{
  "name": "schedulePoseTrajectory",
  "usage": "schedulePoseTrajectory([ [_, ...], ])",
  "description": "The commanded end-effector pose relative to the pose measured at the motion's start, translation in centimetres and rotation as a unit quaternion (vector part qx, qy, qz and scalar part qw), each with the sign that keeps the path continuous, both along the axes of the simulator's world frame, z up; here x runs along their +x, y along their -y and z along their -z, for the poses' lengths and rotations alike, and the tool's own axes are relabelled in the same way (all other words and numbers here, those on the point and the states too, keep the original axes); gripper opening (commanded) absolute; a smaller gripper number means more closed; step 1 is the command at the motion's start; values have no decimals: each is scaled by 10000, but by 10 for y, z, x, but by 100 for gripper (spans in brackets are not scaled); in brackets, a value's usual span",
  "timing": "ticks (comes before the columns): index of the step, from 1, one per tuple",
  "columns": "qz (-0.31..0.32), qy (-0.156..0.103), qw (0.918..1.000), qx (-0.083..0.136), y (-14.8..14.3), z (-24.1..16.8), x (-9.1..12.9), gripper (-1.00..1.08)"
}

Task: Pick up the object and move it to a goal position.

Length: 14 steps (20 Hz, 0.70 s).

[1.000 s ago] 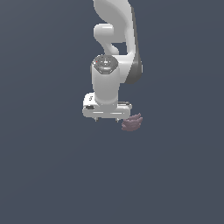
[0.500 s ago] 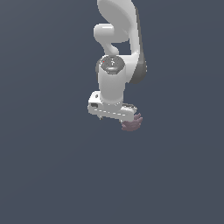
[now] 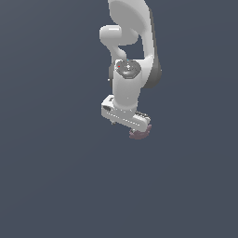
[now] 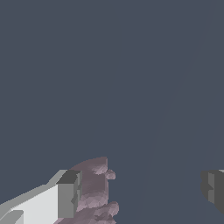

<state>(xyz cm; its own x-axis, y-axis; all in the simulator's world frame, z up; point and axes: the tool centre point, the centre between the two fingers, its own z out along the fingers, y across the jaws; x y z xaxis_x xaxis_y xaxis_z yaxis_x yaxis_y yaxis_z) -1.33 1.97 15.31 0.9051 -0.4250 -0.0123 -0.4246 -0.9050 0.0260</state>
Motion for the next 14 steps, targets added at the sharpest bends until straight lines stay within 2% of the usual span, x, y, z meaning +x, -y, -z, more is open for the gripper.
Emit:
schedulePoseTrajectory([
  [1,290,12,9996,-1,-6,1,-1,100],
  [7,965,38,9953,-2,-20,3,-5,100],
  [14,1748,66,9846,-1,-37,6,-10,100],
])
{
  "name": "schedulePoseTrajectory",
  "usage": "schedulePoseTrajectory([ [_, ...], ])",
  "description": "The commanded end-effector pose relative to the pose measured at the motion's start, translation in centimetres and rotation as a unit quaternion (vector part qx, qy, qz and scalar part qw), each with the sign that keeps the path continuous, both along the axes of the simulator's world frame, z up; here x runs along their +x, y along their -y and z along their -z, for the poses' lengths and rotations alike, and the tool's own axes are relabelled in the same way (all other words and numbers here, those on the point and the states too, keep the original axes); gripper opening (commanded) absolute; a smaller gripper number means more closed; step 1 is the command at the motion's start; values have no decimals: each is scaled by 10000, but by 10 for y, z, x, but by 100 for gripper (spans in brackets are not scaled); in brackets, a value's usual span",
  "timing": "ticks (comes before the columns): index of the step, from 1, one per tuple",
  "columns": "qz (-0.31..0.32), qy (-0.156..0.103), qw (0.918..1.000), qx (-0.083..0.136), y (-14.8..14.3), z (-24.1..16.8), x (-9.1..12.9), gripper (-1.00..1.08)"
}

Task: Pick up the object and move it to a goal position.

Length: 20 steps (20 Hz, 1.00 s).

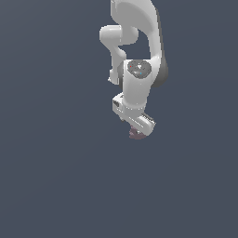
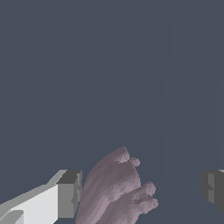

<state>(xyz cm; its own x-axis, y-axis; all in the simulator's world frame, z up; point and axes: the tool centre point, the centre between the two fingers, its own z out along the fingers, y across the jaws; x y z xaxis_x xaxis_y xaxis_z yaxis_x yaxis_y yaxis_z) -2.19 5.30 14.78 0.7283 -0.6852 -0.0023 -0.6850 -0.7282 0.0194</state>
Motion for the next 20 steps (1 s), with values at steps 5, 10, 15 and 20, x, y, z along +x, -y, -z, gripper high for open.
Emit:
schedulePoseTrajectory([
  [5,743,25,9972,4,-15,2,-5,100],
  [10,1306,43,9914,8,-26,4,-9,100],
  [15,1866,58,9824,14,-38,6,-13,100],
  [20,2411,72,9705,21,-48,8,-17,100],
])
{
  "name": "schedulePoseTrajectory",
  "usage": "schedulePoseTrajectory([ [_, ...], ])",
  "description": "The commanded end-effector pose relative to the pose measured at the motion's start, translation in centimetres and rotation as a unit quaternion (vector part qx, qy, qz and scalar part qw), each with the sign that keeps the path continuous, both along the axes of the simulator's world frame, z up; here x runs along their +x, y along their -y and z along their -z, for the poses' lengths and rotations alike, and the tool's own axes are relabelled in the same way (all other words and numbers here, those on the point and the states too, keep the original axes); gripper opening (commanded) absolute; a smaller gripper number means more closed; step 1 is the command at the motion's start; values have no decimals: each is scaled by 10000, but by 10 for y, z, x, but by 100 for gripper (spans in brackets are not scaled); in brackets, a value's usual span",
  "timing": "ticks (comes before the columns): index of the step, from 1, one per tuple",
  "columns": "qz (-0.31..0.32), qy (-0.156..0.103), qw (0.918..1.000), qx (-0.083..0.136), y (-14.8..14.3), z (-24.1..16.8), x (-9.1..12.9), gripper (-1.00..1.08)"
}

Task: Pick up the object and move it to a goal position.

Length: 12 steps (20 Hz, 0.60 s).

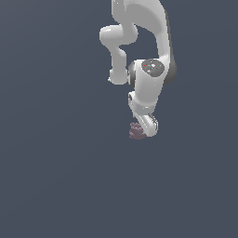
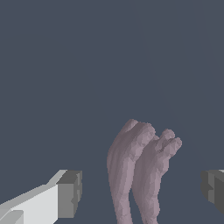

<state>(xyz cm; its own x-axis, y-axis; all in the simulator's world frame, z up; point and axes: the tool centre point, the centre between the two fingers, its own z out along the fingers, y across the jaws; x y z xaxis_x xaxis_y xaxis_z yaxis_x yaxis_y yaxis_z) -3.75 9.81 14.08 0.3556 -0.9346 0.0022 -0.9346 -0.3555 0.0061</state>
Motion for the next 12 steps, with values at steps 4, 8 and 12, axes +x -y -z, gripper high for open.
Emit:
schedulePoseTrajectory([
  [4,541,14,9985,8,-10,2,-4,100],
  [8,816,20,9967,13,-15,2,-6,100],
  [12,1000,24,9950,16,-19,3,-8,100],
])
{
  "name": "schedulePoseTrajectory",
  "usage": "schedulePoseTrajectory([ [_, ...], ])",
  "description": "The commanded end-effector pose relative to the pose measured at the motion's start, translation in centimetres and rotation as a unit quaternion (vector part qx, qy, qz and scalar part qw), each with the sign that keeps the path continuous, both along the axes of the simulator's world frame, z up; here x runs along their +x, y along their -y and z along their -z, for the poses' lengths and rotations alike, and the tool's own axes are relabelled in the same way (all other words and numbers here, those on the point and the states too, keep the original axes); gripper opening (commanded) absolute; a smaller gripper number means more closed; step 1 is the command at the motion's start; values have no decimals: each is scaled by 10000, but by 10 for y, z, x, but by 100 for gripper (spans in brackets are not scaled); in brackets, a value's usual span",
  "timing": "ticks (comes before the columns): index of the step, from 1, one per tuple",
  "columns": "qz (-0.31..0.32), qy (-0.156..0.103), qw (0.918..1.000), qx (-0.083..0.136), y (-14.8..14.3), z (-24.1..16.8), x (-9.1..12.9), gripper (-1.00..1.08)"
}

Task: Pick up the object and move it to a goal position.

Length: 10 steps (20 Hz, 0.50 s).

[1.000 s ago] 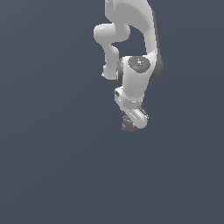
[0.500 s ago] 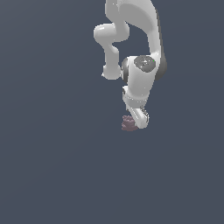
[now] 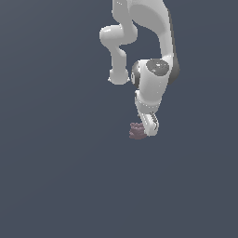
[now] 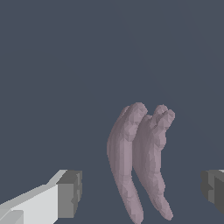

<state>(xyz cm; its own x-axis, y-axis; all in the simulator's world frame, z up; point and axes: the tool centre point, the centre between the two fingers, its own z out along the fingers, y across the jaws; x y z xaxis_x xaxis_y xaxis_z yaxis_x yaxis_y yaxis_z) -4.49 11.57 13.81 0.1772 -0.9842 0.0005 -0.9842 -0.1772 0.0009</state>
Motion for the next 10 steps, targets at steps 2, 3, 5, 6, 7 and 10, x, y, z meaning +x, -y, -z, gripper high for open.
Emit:
schedulePoseTrajectory([
  [2,132,3,9999,2,-2,0,-1,100],
  [3,152,4,9999,3,-3,0,-1,100],
  [5,176,4,9998,3,-3,0,-1,100],
  [6,179,4,9998,3,-3,0,-1,100],
  [7,158,4,9999,3,-3,0,-1,100],
  [10,158,4,9999,3,-3,3,-1,100],
])
